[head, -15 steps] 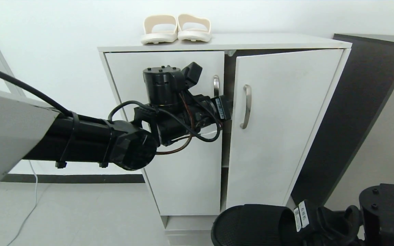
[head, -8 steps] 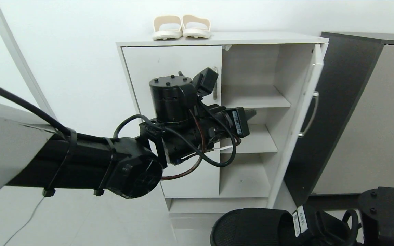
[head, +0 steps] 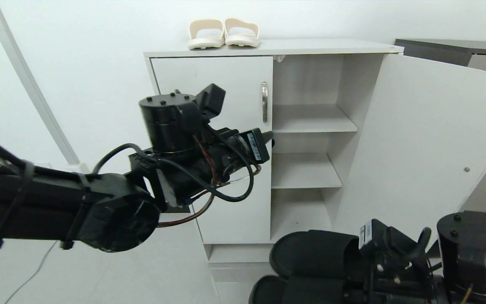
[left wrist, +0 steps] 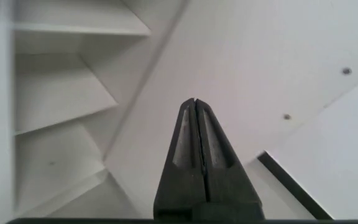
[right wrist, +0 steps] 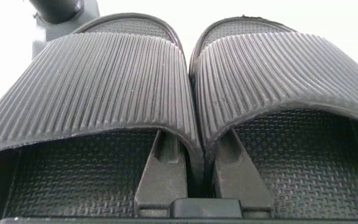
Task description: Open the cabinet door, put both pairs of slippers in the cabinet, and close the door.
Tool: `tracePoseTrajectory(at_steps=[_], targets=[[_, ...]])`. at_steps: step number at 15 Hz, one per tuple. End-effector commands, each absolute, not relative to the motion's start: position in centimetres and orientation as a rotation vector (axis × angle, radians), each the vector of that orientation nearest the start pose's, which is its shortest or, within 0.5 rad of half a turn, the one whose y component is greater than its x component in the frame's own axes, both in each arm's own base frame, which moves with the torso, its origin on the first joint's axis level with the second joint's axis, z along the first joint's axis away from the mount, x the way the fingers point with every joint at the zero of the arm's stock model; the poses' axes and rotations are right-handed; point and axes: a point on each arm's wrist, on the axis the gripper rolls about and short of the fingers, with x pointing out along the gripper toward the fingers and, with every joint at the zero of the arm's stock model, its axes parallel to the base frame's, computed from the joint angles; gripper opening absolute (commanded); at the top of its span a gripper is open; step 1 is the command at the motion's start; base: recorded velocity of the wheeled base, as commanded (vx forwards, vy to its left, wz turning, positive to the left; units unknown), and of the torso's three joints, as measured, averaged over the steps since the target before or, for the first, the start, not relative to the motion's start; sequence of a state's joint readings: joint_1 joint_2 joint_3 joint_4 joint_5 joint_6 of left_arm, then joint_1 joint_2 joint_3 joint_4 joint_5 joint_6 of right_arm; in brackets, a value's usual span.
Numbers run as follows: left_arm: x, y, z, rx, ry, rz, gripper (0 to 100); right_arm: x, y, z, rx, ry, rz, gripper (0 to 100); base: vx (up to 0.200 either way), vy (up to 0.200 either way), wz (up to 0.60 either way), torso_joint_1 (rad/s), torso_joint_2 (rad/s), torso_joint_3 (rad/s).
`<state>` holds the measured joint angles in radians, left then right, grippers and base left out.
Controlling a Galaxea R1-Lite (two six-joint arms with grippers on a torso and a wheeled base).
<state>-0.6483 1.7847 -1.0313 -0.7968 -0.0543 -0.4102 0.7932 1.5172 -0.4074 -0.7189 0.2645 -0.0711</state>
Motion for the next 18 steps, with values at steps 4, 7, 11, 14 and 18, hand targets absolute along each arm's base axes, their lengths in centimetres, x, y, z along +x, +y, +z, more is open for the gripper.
tracePoseTrajectory(at_steps=[4,7,11,14,18], targets=[[17.4,-7.7,24.7,-0.301,0.066,-0.317,0,22.4,18.0,13.8,-0.025,0.386,0.552,0,0.000,0.000,0.00,0.000,0.00,0.000],[11.2,-3.4,21.3,-0.230,0.060,-0.124,0,24.8,19.5,12.5,-0.029,0.379,0.346,0,0.000,0.000,0.00,0.000,0.00,0.000],[3.4,0.2,15.5,-0.217,0.034,0.204,0,25.5,20.2,11.9,0.002,0.391,0.329,0,0.000,0.000,0.00,0.000,0.00,0.000],[0.0,1.1,13.3,-0.189,0.007,0.368,0,25.3,20.2,11.9,0.000,0.392,0.332,0,0.000,0.000,0.00,0.000,0.00,0.000],[-1.9,1.2,8.6,-0.171,-0.004,0.416,0,24.7,21.0,11.4,-0.014,0.407,0.357,0,0.000,0.000,0.00,0.000,0.00,0.000]])
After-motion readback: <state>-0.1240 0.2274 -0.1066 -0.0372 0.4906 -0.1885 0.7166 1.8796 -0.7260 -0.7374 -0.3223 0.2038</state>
